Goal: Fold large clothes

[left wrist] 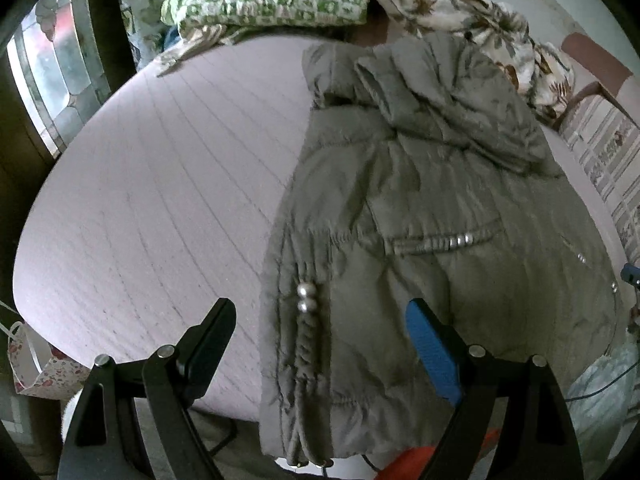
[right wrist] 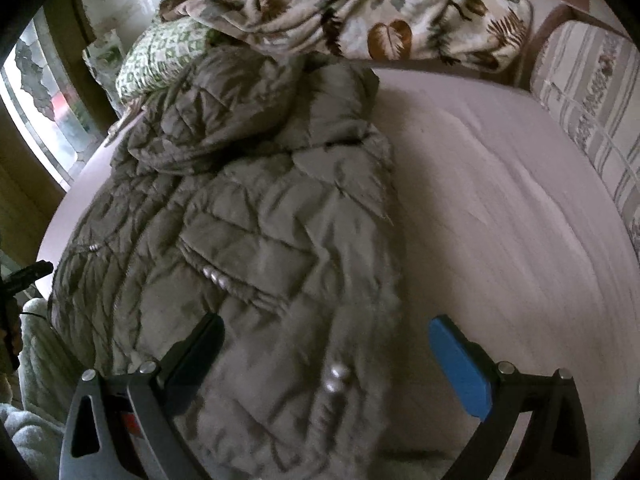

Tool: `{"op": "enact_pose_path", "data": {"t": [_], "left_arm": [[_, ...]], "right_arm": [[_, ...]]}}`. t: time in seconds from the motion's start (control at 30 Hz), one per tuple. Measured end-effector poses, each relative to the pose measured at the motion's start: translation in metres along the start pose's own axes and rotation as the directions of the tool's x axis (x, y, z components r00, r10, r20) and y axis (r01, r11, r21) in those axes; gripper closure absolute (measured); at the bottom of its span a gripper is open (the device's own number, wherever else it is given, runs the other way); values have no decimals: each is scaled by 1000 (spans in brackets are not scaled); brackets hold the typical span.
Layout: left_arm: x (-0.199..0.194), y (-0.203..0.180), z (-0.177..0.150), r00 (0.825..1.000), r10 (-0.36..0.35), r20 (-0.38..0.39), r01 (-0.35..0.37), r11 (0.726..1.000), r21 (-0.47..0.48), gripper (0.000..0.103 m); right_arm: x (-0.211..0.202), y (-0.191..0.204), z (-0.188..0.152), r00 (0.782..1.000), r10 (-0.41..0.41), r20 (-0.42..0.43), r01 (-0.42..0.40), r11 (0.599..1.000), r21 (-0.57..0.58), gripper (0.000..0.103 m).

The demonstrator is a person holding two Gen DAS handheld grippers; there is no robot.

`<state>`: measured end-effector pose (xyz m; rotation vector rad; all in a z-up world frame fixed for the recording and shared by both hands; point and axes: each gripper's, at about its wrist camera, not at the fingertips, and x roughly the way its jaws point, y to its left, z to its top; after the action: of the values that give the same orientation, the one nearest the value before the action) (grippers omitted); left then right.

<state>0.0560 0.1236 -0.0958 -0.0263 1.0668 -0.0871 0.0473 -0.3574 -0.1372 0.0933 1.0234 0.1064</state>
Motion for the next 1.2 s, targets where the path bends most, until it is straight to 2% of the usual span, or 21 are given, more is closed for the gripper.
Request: {"op": "enact_pose_path", "data": {"t": [0.2, 0.33, 0.43, 0.6, 0.63, 0.83, 1.03, 1.1, 1.2], "left_arm": [[11, -5, -10, 999, -17, -43, 18, 1000, 10, 16], [17, -5, -16, 997, -23, -69, 24, 1000, 11, 16], [20, 0, -21, 996, -31, -84, 31, 1000, 2, 16], [33, 14, -29, 984, -105, -145, 97, 993, -60, 16], [32, 16, -31, 984, -113, -137, 105, 992, -65, 16], [31, 8, -43, 985, -92, -146, 91, 996, -13, 16], [27, 5, -52, 984, -107, -145, 106, 994, -14, 32], [22, 6, -57, 983, -120, -138, 119, 993, -14, 40], [19, 3, -61, 980, -145, -133, 143, 989, -25, 51]], "right_arm": [[7, -11, -18, 997, 40, -65, -37, 999, 39, 0], [19, -11, -29, 989, 97, -112, -91, 994, 65, 0], [28, -7, -36, 985, 104, -140, -96, 993, 64, 0], [37, -3, -41, 978, 117, -170, -108, 992, 64, 0], [39, -2, -42, 977, 118, -176, -108, 992, 63, 0], [47, -6, -49, 970, 134, -202, -117, 989, 94, 0], [51, -5, -51, 968, 128, -215, -114, 991, 77, 2], [51, -3, -51, 967, 131, -217, -119, 991, 69, 8], [50, 3, -49, 964, 150, -218, -139, 988, 68, 22]]}}
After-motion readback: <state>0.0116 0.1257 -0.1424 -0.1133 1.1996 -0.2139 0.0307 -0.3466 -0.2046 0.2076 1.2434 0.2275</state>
